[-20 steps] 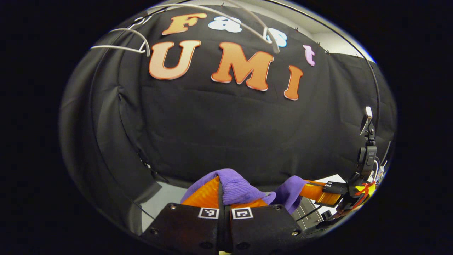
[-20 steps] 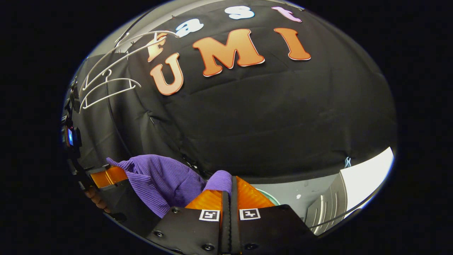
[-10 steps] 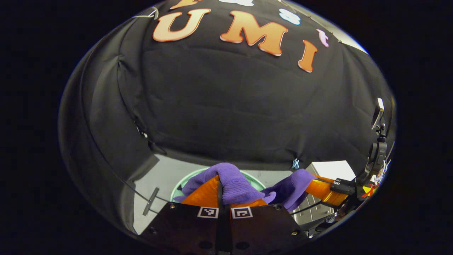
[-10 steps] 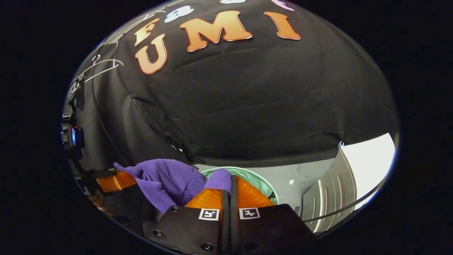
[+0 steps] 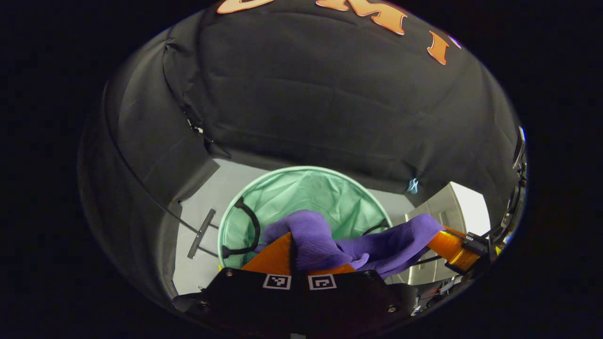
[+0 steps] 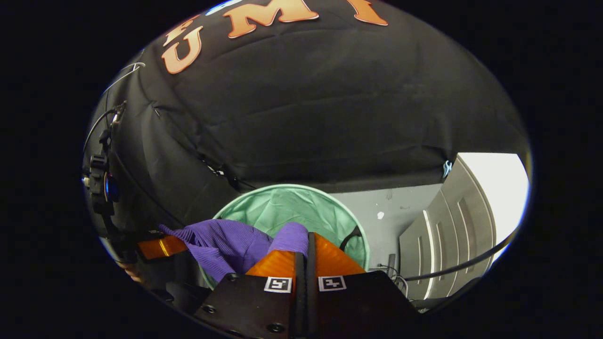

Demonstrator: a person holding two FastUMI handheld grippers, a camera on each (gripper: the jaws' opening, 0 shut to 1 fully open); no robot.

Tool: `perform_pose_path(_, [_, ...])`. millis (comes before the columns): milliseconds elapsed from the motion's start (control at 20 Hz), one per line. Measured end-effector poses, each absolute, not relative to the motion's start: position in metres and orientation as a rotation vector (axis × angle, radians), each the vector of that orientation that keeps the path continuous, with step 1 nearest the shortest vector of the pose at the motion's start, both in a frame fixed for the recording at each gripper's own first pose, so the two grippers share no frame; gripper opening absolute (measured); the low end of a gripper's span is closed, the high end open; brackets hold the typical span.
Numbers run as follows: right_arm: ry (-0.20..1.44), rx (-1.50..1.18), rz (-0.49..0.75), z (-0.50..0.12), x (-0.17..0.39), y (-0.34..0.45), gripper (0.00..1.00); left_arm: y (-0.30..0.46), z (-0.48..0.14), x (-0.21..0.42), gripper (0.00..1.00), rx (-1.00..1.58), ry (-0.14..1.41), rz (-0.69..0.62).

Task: Grasp the clothes on the hanger with both hands and then place them into the laundry hamper below.

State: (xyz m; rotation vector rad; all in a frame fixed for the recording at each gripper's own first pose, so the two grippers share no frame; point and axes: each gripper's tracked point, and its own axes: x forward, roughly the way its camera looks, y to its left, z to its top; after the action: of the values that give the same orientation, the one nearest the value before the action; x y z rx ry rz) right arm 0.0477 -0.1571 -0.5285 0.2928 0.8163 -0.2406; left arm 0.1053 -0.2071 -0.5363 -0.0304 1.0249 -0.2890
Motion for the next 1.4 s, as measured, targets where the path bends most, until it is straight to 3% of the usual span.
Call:
perform_pose_path(600, [0.977,0.299,-0.29,-0.61,0.022,-0.165,0.08,-0.21,-0.604,0.075,0.01,0.047,1.212,-0.28])
perform_pose_path(850, [1.011,0.319,-0.324,-0.621,0.015,-0.166,0.12,-0.208,-0.604,0.07,0.11,0.017,1.226,-0.266])
perform_pose_path(900, [1.018,0.326,-0.329,-0.622,0.013,-0.166,0.12,-0.207,-0.601,0.072,0.02,0.015,1.219,-0.262])
perform_pose_path(1000, [1.034,0.32,-0.332,-0.623,0.009,-0.166,0.14,-0.205,-0.595,0.076,0.24,0.027,1.202,-0.264])
perform_pose_path(1050, [1.034,0.314,-0.332,-0.621,0.007,-0.165,0.14,-0.204,-0.593,0.077,0.41,0.032,1.193,-0.26])
perform_pose_path(1150, [1.012,0.314,-0.326,-0.612,0.011,-0.162,0.51,-0.198,-0.585,0.077,0.74,0.034,1.176,-0.24])
perform_pose_path(1200, [1.0,0.309,-0.329,-0.606,0.013,-0.163,0.56,-0.198,-0.581,0.076,0.9,0.029,1.169,-0.239])
perform_pose_path(1250, [0.988,0.31,-0.325,-0.599,0.014,-0.163,0.75,-0.197,-0.575,0.076,0.87,0.032,1.16,-0.238])
perform_pose_path(1400, [0.959,0.304,-0.33,-0.58,0.013,-0.163,1.0,-0.194,-0.553,0.078,0.89,0.037,1.114,-0.238])
